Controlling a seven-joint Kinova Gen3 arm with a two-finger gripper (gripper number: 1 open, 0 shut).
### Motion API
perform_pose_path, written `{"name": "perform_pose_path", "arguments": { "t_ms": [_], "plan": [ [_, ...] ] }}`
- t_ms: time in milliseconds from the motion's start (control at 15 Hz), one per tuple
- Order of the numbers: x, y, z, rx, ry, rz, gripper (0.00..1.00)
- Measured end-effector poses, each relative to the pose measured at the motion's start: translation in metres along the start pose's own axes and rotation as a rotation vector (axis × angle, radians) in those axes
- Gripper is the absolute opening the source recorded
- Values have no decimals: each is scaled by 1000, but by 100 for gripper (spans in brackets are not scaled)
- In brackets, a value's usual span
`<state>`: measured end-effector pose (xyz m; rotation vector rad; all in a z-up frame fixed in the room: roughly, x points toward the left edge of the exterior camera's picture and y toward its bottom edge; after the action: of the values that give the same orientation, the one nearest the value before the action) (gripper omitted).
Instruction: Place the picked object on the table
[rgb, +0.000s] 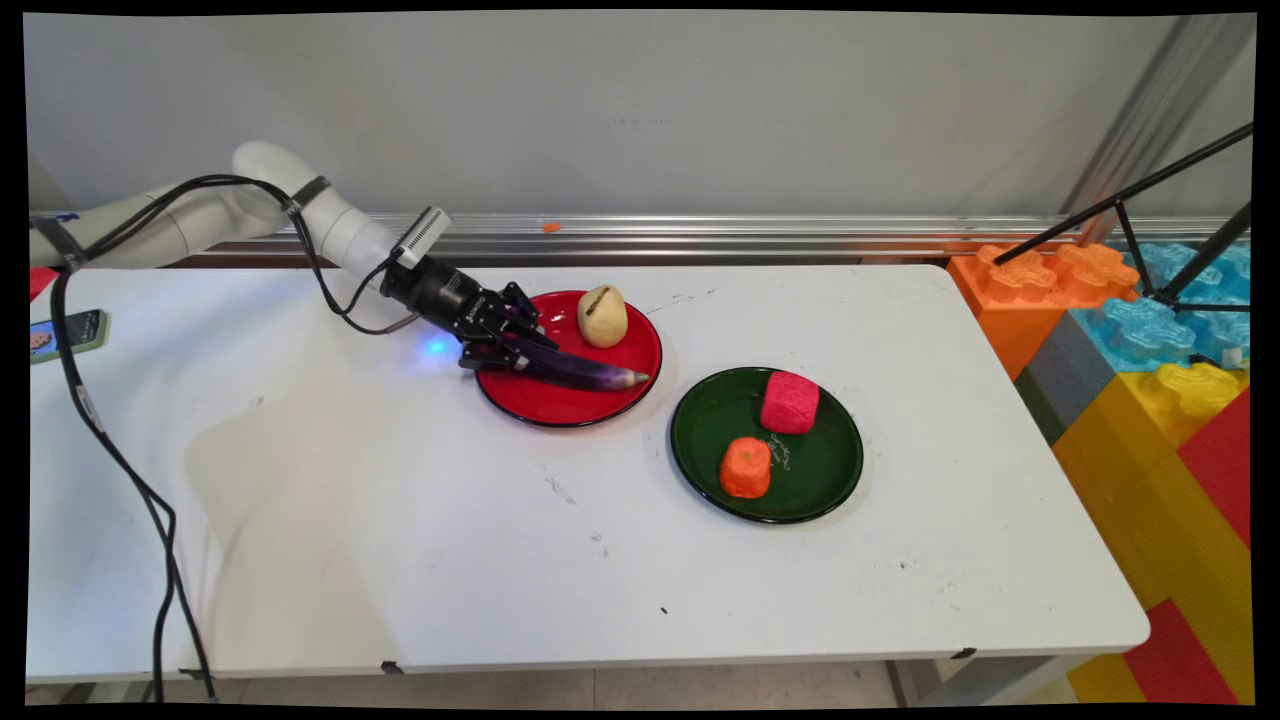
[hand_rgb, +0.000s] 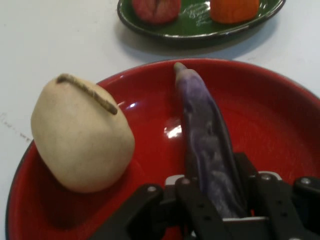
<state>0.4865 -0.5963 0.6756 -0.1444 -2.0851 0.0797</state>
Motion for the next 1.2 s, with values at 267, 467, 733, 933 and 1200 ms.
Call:
{"name": "perform_pose_path", "arguments": {
  "t_ms": [267,467,733,933,1200],
  "plan": [
    [12,4,-5,-6,22,-9,0],
    [27,9,-9,-11,51,-22,0],
    [47,23,-16,-27,89,-43,0],
    [55,40,-20,-49,105,-65,0],
    [56,69,-22,-92,109,-83,0]
  ]
}}
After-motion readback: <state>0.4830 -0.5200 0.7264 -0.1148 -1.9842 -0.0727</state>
